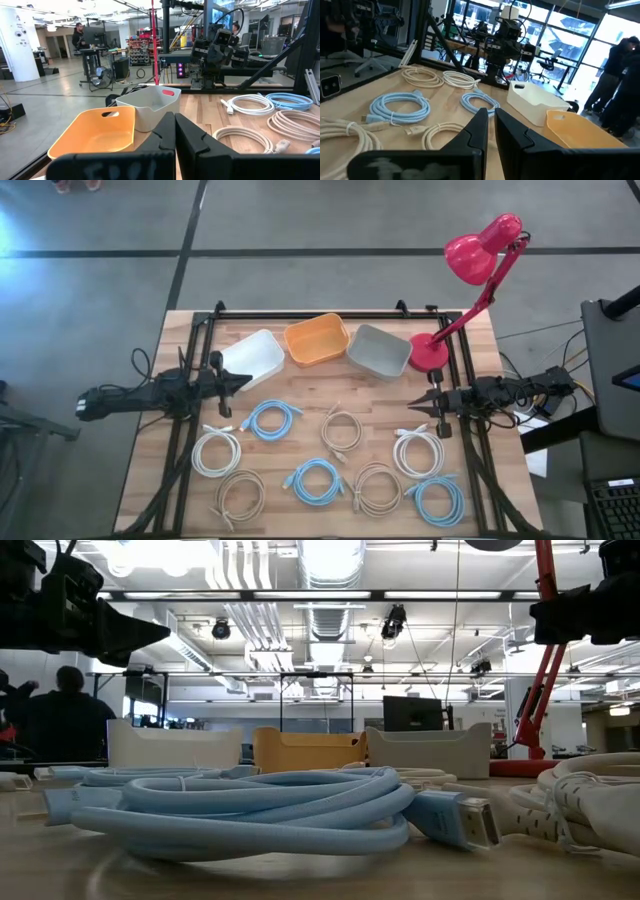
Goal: Pick & Place USB Port
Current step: Put the top blue charger cable into the white bin, then put the left blue charger cable into the white bin
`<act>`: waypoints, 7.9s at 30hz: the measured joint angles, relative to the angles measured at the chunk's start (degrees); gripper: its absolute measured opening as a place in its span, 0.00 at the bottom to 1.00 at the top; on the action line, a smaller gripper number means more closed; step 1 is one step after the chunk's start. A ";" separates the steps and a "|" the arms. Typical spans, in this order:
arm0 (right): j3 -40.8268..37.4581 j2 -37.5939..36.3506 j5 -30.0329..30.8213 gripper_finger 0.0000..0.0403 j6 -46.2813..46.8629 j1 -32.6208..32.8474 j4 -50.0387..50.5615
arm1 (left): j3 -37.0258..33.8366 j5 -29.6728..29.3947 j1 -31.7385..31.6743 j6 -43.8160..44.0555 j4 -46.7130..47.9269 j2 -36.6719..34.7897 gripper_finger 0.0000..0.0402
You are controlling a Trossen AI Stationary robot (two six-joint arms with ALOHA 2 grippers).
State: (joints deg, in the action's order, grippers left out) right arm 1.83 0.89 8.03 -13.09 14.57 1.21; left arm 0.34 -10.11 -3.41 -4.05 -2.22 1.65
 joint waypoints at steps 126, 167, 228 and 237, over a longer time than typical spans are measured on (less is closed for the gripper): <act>31.41 77.82 18.40 0.46 20.48 0.00 -23.58 | 40.40 -63.63 3.47 -3.60 22.34 63.89 0.09; 31.39 77.82 18.47 0.46 16.97 0.02 -22.84 | 31.18 -55.02 -13.37 7.85 17.63 80.71 0.14; 31.47 77.93 18.41 0.46 23.24 0.04 -22.88 | 45.38 7.48 23.66 16.07 -12.35 90.36 0.39; 31.47 77.93 18.43 0.46 22.81 0.04 -22.81 | 48.22 8.04 23.51 17.54 -14.91 101.74 0.48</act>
State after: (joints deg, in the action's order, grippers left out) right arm 33.30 78.83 26.46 9.72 14.61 -21.60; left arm 48.56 -2.07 20.10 13.49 -17.13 103.39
